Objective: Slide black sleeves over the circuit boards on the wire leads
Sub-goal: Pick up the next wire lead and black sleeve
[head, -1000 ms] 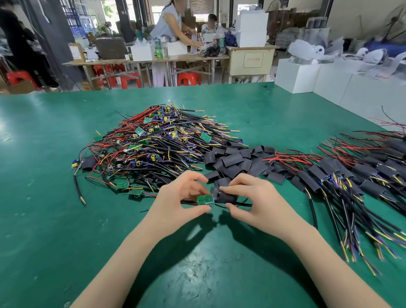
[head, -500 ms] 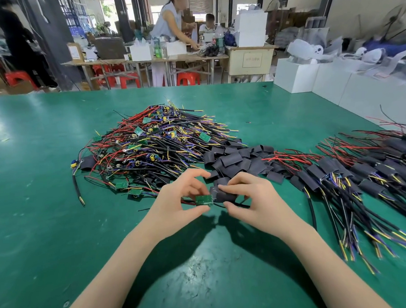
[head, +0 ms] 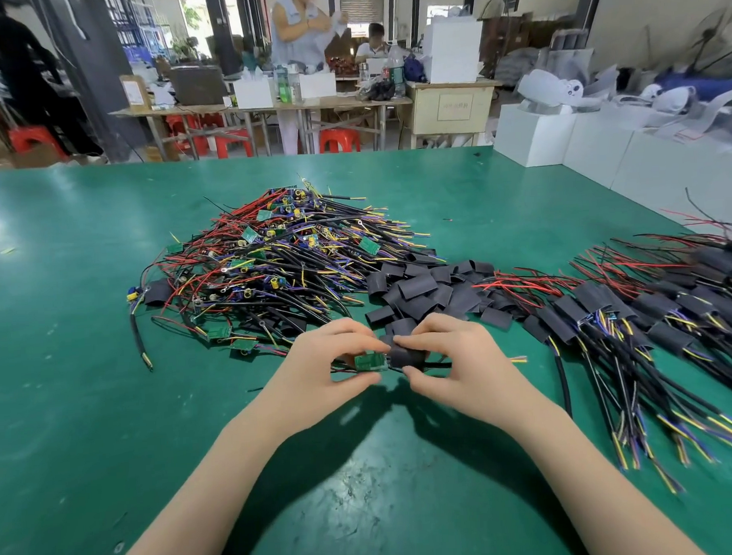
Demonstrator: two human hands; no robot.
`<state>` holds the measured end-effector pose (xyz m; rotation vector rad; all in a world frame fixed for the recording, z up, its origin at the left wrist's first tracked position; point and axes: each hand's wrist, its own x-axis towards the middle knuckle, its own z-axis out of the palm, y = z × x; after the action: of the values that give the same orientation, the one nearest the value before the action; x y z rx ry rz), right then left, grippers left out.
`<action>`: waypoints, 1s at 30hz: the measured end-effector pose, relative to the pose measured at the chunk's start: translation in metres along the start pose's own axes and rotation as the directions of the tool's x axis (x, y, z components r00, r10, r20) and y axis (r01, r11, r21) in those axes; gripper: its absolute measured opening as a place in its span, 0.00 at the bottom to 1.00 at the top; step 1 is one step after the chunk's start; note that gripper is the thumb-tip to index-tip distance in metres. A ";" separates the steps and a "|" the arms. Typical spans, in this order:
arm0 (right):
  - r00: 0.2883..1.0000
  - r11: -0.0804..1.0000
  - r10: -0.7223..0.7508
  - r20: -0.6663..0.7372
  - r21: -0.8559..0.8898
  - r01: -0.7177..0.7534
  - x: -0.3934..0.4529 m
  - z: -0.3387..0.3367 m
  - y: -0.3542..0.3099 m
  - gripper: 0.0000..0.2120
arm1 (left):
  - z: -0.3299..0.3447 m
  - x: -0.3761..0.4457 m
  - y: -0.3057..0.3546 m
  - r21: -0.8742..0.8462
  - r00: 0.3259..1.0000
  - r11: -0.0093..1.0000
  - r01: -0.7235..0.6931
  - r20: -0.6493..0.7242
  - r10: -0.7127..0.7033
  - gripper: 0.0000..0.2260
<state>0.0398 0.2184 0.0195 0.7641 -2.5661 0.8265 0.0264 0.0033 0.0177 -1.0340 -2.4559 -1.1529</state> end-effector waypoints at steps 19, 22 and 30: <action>0.986 0.987 -0.152 -0.065 -0.062 0.148 0.000 0.002 -0.001 0.15 | -0.003 0.000 -0.011 -0.374 0.969 0.897 0.237 0.026 -0.246 0.09; 0.986 0.987 -0.155 -0.060 -0.050 0.152 0.001 0.003 -0.001 0.15 | -0.003 0.001 -0.012 -0.389 0.964 0.885 0.256 0.028 -0.266 0.08; 0.987 0.988 -0.148 -0.054 -0.061 0.145 0.000 0.002 -0.002 0.14 | -0.003 0.000 -0.015 -0.398 0.963 0.880 0.259 0.037 -0.267 0.09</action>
<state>0.0406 0.2157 0.0183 0.8862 -2.4376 0.7163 0.0159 -0.0062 0.0106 -0.7851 -2.4562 -1.8028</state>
